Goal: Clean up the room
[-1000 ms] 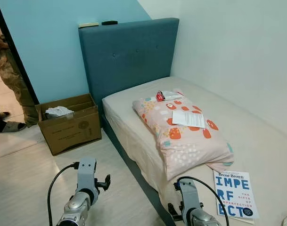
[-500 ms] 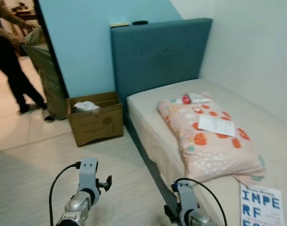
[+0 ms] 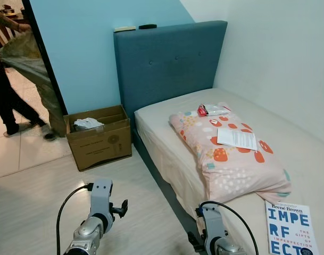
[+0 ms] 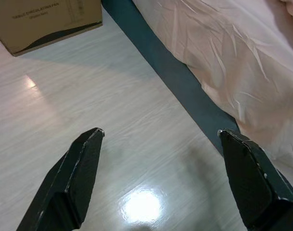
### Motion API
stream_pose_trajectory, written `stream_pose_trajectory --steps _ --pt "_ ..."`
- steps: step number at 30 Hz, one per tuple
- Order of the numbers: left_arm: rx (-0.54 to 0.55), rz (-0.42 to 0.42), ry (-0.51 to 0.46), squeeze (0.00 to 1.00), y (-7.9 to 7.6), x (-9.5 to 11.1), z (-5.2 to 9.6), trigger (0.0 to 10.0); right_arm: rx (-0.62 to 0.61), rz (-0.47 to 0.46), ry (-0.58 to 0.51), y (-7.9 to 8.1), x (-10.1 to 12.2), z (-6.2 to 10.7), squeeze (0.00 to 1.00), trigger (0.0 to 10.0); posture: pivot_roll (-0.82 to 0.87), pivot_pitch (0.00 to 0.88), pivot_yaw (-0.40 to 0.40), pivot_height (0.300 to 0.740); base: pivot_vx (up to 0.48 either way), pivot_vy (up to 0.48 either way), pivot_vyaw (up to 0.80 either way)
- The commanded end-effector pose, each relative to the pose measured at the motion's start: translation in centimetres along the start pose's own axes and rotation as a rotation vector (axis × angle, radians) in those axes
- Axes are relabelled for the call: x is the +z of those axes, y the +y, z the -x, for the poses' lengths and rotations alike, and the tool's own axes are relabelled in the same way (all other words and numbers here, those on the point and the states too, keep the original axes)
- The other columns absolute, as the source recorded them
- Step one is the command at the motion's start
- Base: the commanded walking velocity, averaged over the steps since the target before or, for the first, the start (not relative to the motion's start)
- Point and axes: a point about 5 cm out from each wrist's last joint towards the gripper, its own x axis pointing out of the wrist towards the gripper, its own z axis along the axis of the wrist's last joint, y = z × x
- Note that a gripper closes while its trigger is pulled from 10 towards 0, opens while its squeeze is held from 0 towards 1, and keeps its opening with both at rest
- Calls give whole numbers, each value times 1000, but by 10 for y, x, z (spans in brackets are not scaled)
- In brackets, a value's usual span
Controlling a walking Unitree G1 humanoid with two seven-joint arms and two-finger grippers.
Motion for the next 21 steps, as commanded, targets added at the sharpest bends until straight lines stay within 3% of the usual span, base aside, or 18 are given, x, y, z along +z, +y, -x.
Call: stream_pose_trajectory --steps 1,21 --pt "-19 -1 8 0 -6 1 -2 10000 -22 -5 12 -7 -3 2 0 10000 12 5 -23 726 304 0 0" --pt "-19 13 8 0 -4 3 -3 10000 -31 0 19 -5 -2 1 0 10000 19 0 -22 726 269 0 0"
